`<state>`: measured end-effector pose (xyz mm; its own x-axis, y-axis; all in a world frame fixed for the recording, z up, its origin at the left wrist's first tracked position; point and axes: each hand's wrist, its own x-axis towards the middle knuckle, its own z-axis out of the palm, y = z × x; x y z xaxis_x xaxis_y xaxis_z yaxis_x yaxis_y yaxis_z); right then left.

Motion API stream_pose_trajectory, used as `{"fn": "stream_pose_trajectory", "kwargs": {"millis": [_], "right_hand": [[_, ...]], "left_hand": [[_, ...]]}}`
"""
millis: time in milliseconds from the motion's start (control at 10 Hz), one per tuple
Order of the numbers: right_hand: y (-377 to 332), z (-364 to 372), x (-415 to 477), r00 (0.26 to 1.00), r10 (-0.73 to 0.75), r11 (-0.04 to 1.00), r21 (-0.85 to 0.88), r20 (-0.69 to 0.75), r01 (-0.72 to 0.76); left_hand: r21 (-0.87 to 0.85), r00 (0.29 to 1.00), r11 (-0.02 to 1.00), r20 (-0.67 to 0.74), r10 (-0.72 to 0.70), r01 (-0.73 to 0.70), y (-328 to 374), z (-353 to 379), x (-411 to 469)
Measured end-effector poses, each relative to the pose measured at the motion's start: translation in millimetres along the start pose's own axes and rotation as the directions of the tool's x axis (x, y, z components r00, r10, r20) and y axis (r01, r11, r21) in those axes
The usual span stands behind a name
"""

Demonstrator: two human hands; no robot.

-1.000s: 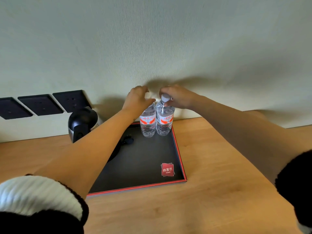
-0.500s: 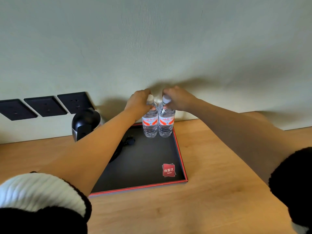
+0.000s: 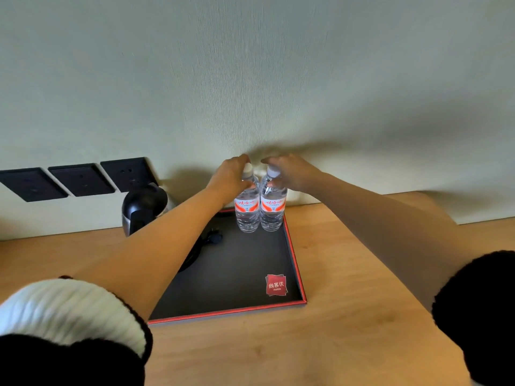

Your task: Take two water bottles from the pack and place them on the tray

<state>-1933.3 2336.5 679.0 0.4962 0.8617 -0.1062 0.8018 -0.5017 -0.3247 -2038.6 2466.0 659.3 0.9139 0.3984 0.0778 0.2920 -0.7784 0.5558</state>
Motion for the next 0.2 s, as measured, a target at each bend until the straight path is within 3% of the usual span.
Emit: {"fn": "stream_pose_trajectory", "kwargs": {"millis": [100, 200], "right_hand": [[-1.6, 1.0, -3.7, 1.0, 0.009, 1.0, -0.001, 0.029, -0.009], [-4.9, 1.2, -12.8, 0.999, -0.006, 0.998, -0.068, -0.033, 0.003]], "left_hand": [[0.061, 0.999, 0.998, 0.046, -0.026, 0.023, 5.4, -0.9, -0.5], [0.098, 0.996, 0.994, 0.058, -0.062, 0.056, 12.3, -4.6, -3.0]]}}
